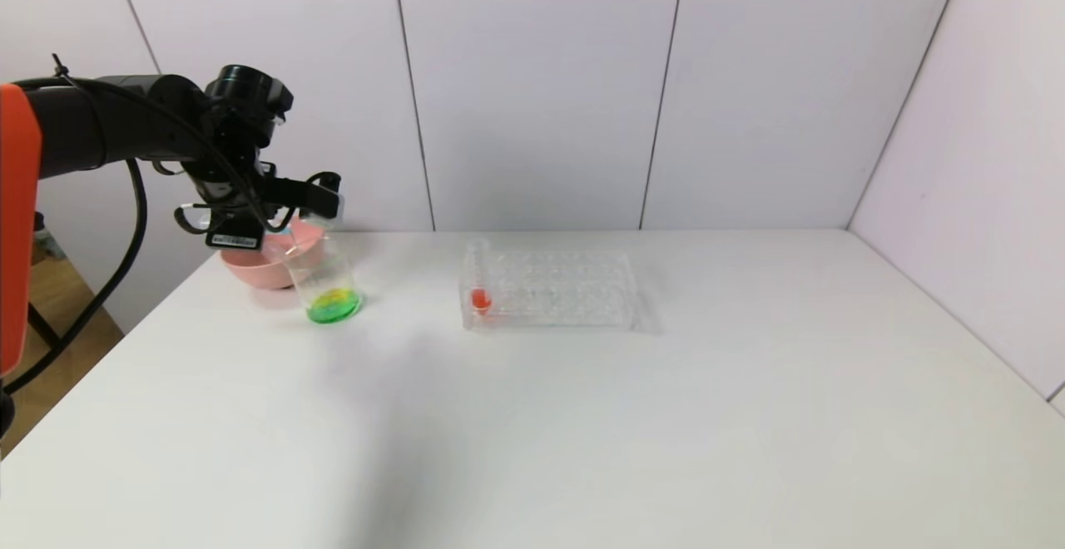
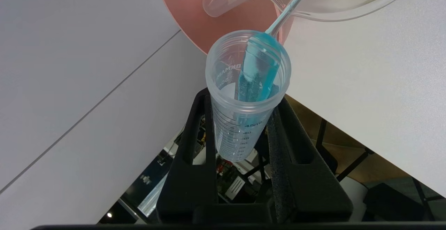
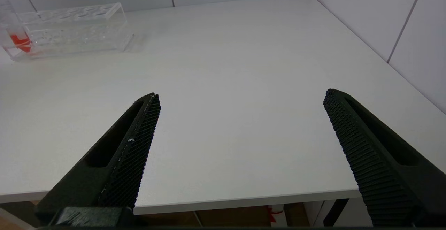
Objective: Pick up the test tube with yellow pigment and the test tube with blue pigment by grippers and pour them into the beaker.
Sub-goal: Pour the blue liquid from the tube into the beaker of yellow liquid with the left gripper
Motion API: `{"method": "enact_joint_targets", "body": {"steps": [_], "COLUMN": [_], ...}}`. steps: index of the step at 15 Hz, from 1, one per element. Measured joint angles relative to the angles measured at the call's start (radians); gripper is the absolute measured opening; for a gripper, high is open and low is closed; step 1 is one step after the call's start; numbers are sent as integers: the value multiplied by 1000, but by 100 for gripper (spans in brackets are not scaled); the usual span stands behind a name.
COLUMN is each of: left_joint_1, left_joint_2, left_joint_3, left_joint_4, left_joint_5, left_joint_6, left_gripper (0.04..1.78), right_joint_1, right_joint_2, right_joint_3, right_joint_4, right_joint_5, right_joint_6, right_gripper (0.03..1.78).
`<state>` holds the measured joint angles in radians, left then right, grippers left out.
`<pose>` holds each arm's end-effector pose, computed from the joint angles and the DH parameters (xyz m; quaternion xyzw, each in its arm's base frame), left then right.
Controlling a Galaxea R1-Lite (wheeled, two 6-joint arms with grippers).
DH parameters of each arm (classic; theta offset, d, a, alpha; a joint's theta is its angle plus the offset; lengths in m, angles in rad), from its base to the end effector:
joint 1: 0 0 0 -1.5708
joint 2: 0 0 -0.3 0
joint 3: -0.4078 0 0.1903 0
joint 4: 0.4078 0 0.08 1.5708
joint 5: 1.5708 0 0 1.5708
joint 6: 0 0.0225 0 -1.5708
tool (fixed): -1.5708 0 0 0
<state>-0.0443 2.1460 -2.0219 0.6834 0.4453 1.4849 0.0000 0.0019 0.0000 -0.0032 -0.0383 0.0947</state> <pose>0.4153 -0.0087 0.2325 0.6794 0.4047 -0.1228 0.5996 -0.0227 -0.0009 0.0758 0.0473 -0.0016 -0.0191 0.9987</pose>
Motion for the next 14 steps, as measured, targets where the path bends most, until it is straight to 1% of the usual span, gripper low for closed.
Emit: {"method": "enact_joint_targets", "body": {"steps": [14], "left_joint_1": [-9], "left_joint_2": [7], "left_joint_3": [0], "left_joint_4": [-3], "left_joint_5": [38], "left_joint_6": [-1], "left_gripper": [44], "right_joint_1": [0], "right_joint_2": [0], "right_joint_3": [0], "right_joint_4": [0], "right_joint_5": [0], "right_joint_6": [0], "right_gripper": [171]}}
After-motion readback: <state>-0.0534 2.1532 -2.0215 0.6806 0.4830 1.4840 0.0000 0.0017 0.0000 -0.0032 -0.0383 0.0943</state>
